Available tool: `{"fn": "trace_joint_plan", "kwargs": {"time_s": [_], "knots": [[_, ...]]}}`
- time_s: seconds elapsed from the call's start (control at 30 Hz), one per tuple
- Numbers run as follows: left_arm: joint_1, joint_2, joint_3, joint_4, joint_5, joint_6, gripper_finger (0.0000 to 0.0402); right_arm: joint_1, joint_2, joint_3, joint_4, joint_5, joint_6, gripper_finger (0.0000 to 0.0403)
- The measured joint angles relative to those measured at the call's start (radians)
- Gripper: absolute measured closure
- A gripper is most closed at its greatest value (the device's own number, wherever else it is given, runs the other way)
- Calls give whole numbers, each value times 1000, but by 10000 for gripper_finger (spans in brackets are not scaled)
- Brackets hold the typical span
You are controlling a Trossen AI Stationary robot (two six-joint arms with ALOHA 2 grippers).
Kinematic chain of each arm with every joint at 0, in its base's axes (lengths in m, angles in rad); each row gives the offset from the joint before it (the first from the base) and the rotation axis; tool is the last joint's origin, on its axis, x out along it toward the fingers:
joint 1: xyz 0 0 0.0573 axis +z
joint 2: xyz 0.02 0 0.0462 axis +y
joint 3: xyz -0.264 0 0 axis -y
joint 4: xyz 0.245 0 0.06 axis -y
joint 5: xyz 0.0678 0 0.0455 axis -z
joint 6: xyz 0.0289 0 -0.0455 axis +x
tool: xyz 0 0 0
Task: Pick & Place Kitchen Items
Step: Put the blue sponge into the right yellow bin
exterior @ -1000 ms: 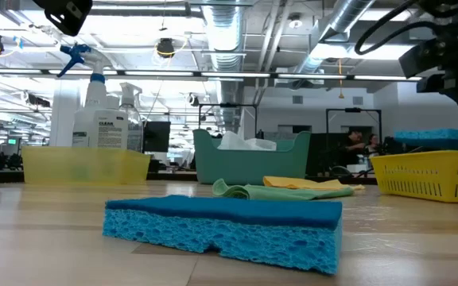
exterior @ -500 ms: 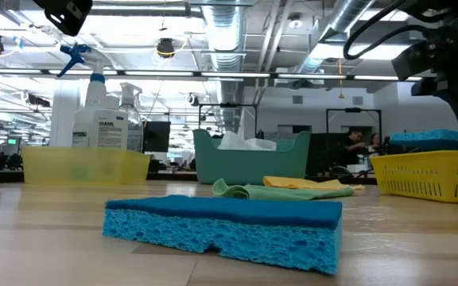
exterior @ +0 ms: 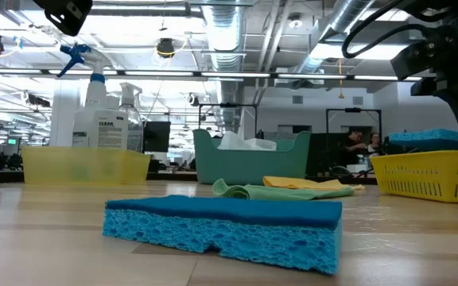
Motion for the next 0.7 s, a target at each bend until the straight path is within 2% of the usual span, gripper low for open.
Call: {"fn": "trace_joint_plan", "kwargs": {"time_s": [0.2,0.47,0.7], "knots": [[0,0,0,0,0,0,279,0,0,0,-1,0,36,393],[0,0,0,0,0,0,279,0,0,0,-2,29,46,337],[0,0,0,0,0,0,279,2,0,0,-46,38,82,305]]}}
